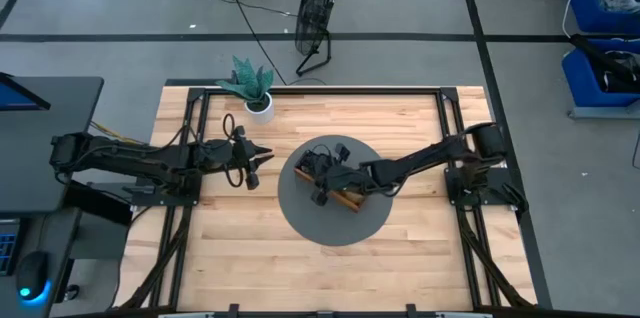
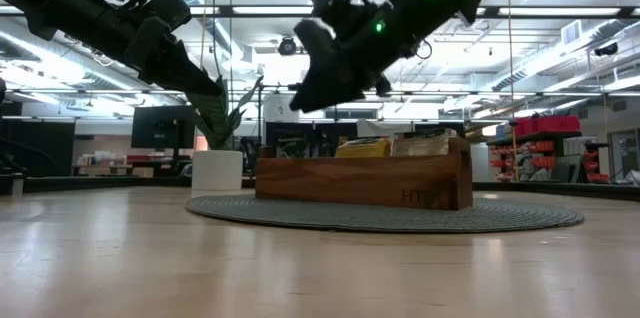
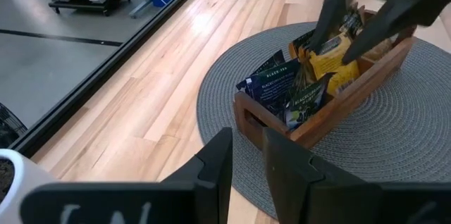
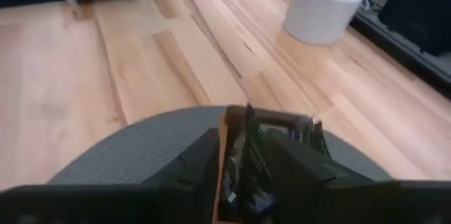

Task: Pick & Place Tea
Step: Return to Home Position

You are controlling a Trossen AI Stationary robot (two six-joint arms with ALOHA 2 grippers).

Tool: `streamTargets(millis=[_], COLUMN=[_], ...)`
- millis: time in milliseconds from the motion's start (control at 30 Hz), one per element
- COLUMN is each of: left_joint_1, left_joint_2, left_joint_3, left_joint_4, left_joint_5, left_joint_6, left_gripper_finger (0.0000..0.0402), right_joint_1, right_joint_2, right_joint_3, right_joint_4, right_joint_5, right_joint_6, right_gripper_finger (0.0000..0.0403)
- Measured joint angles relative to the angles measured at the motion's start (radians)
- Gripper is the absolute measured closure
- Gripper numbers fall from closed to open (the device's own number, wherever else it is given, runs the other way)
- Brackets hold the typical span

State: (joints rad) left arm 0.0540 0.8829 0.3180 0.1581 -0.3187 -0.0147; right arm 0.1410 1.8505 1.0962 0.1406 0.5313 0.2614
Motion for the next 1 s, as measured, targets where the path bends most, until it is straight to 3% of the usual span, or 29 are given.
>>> streamTargets(millis=[167,267,367,600,867,1000], left_joint_1=[0.0,-0.007,-0.03,-0.115,-0.169,-0.188], left_joint_2=[0.0,-0.008,-0.017,-0.036,-0.109,-0.186], left_joint_3=[0.0,0.0,0.001,0.002,-0.006,-0.076], left_joint_4=[0.004,0.013,0.042,0.102,0.079,0.147], left_joint_5=[0.0,0.004,0.014,0.035,0.032,0.035], left_joint_6=[-0.005,-0.003,0.022,0.058,0.061,0.072], left_gripper_finger=[0.032,0.034,0.0385,0.0398,0.0399,0.0399], right_joint_1=[-0.002,-0.002,-0.006,-0.016,-0.015,-0.015], right_joint_2=[-0.035,-0.047,-0.072,-0.229,-0.456,-0.545], right_joint_3=[0.0,-0.011,-0.056,-0.268,-0.473,-0.578], right_joint_4=[-0.001,0.037,0.091,0.359,0.43,0.527], right_joint_5=[-0.078,-0.11,-0.151,-0.222,-0.283,-0.315], right_joint_6=[-0.059,-0.107,-0.149,-0.19,-0.242,-0.258], right_gripper_finger=[0.0274,0.0323,0.0388,0.0399,0.0401,0.0402])
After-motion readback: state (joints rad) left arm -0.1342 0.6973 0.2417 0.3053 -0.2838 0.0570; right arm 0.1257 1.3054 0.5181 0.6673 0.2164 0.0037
